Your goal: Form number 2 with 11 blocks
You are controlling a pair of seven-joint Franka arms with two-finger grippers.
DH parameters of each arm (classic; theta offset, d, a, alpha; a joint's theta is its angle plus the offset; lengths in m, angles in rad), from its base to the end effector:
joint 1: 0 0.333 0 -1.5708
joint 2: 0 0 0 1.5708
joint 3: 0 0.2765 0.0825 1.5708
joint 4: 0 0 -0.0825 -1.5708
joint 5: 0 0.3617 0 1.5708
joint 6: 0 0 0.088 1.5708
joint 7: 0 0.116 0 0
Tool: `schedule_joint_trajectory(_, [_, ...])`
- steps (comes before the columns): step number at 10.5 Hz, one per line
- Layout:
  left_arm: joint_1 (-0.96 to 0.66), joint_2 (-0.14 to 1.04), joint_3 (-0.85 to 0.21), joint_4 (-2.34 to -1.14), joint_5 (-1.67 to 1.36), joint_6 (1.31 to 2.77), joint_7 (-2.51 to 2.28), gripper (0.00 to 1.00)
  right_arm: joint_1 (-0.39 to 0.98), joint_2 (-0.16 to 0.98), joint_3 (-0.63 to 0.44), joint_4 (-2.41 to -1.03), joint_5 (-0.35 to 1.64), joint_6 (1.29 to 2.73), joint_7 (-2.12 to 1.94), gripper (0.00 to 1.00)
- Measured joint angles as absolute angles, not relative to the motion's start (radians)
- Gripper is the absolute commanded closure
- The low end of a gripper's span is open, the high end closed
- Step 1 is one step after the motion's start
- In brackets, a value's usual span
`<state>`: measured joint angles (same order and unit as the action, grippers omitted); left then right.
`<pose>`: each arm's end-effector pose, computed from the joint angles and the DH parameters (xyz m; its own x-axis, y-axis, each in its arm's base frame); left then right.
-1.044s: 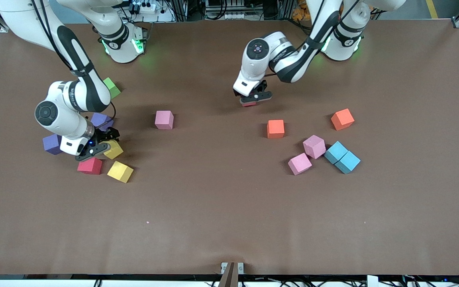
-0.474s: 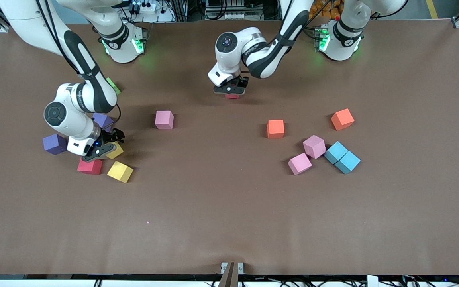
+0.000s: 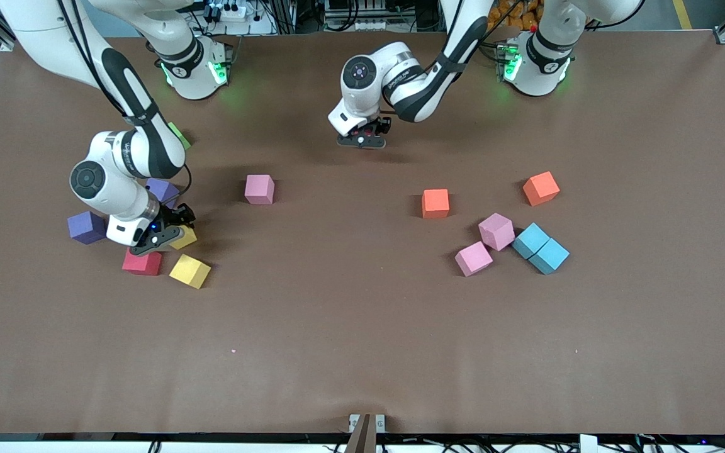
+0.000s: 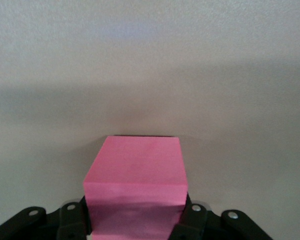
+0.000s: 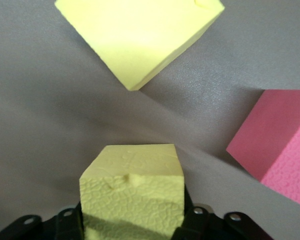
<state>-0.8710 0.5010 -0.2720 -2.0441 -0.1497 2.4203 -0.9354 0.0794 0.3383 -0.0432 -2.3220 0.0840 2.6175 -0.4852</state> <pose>0.2244 -0.5052 0.1672 0.9669 -0.0653 -0.2466 -0.0613 -0.9978 0.0237 0.4929 0.0151 0.1645 0.8999 0.4352 -0.0265 0.4340 -0.8999 -0.0417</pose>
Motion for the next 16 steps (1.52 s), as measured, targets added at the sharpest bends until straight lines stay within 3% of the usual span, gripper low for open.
schedule_joint_trajectory(4, [-0.867,0.508,-0.264,-2.044,-0.166,2.415,-0.945,0.72,0.080,0.336,-0.043,-2.273,0.085,2.577,-0.491,0.97])
schedule_joint_trajectory(6, [-0.863,0.511,-0.263,-2.044,-0.173,2.415,-0.952,0.52,0.080,0.325,-0.041,-2.249,0.086,2.547,-0.551,0.96])
schedule_joint_trajectory(7, [-0.863,0.511,-0.263,-2.044,-0.173,2.415,-0.968,0.08,0.080,0.316,-0.041,-2.246,0.088,2.539,-0.596,0.96])
schedule_joint_trajectory(8, [-0.862,0.511,-0.263,-2.043,-0.174,2.415,-0.985,0.00,0.080,0.308,-0.042,-2.246,0.090,2.534,-0.652,0.96])
schedule_joint_trajectory(12, [-0.839,0.481,-0.260,-2.015,-0.174,2.360,-1.060,0.00,0.082,0.289,-0.040,-2.208,0.094,2.471,-0.924,0.96])
schedule_joint_trajectory(16, [-0.781,0.274,-0.228,-1.989,-0.174,2.116,-1.069,0.00,0.134,0.235,0.027,-2.130,0.095,2.271,-1.125,0.95])
